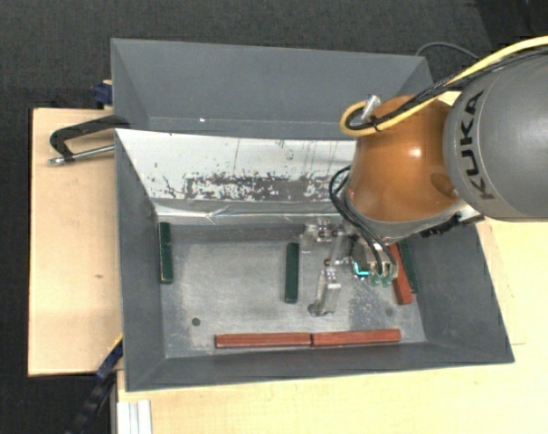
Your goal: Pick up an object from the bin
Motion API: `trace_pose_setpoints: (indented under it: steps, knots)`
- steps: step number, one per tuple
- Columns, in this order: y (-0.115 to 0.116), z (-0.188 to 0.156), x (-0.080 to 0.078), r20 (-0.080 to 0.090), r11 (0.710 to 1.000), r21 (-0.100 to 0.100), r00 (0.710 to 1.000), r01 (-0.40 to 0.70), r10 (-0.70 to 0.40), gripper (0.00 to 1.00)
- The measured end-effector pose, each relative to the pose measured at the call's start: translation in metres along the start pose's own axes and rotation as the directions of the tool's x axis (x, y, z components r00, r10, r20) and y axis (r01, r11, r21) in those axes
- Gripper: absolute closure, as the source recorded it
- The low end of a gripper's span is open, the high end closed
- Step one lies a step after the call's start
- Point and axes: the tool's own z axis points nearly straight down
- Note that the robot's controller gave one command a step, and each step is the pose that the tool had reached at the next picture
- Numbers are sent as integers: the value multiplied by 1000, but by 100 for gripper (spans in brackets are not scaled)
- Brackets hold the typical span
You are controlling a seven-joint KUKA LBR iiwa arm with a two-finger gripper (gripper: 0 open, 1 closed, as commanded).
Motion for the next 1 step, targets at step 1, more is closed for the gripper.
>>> trace_pose_setpoints:
  steps: [1]
  knots:
    - [0,-3,-1,6,1000,0,1000,-1,1,0]
